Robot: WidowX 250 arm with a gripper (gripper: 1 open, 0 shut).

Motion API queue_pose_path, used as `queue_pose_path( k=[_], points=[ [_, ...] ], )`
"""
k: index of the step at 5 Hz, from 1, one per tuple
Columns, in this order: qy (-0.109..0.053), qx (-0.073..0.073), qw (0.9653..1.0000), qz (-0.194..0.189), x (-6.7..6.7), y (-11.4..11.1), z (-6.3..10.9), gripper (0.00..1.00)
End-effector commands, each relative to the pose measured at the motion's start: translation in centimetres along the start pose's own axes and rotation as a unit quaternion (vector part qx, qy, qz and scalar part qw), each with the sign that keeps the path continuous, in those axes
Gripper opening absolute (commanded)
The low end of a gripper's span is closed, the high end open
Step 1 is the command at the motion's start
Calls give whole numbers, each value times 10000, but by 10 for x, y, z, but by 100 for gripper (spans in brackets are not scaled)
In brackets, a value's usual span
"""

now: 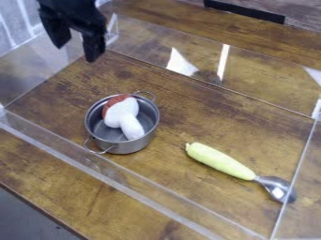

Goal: Put the mushroom in the silver pot

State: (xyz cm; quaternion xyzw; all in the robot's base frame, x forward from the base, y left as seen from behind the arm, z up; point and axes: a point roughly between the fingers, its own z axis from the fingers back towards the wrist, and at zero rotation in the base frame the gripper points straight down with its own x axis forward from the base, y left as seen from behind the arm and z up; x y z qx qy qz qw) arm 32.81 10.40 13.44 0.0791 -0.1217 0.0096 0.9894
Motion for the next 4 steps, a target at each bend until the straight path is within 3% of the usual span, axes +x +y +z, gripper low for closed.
queue_pose_path(
  k=[1,2,4],
  points=[
    [-161,71,9996,200,6,22,15,100],
    [-102,12,9998,178,4,26,15,100],
    [-82,-159,9995,-248,-9,31,10,100]
  ],
)
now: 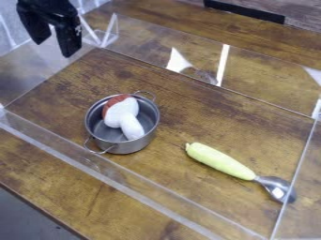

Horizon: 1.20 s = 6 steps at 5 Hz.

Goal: Put the mushroom in the silver pot

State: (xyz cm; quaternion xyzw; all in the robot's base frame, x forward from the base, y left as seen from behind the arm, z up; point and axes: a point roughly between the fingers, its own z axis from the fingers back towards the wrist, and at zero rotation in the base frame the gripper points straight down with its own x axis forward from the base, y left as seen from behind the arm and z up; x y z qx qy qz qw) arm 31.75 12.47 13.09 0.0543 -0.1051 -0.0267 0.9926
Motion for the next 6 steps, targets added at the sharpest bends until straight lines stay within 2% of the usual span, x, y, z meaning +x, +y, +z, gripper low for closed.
queue_pose_path(
  k=[1,2,4,6],
  points=[
    [-228,156,9996,52,7,11,20,100],
    [-232,103,9994,-223,17,14,11,100],
    [-115,32,9975,-696,31,23,-6,100],
    [81,130,9992,-369,23,36,-18,100]
  ],
)
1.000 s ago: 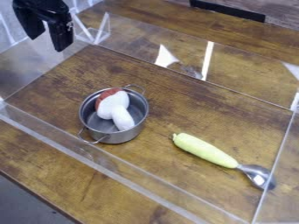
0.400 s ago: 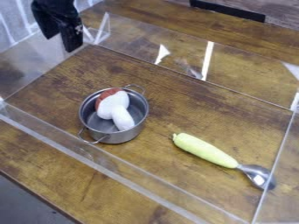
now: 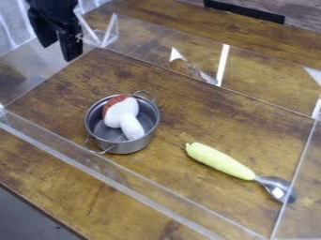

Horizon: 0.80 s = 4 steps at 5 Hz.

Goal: Put the mushroom in the silver pot

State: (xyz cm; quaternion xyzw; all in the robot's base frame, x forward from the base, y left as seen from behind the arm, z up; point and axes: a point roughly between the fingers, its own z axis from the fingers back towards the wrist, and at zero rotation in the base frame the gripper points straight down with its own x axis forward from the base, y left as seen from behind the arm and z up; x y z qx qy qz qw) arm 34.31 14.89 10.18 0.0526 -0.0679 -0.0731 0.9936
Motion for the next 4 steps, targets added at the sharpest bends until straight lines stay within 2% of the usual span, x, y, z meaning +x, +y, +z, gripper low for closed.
queue_pose_path(
  k=[1,2,3,4],
  points=[
    [-213,244,9993,160,-3,26,24,100],
    [-145,269,9991,295,-6,35,32,0],
    [-97,184,9992,346,-7,34,35,100],
    [-64,138,9993,336,-4,34,30,100]
  ],
)
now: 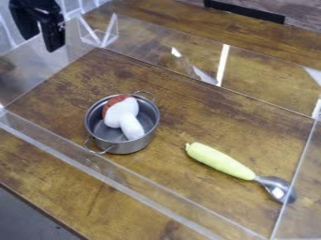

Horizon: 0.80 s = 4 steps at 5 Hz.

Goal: Put the mushroom in the silver pot

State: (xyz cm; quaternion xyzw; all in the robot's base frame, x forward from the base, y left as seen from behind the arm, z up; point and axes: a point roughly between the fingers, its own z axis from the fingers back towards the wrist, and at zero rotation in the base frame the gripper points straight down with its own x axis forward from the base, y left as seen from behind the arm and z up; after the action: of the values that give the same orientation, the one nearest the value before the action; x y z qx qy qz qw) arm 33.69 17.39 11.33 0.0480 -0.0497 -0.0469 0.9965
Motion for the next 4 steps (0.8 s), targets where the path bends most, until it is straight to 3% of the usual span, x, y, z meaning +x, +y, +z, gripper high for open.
queue_pose_path(
  k=[1,4],
  points=[
    [-234,144,9996,54,5,11,15,100],
    [-172,35,9991,-388,18,18,7,100]
  ],
)
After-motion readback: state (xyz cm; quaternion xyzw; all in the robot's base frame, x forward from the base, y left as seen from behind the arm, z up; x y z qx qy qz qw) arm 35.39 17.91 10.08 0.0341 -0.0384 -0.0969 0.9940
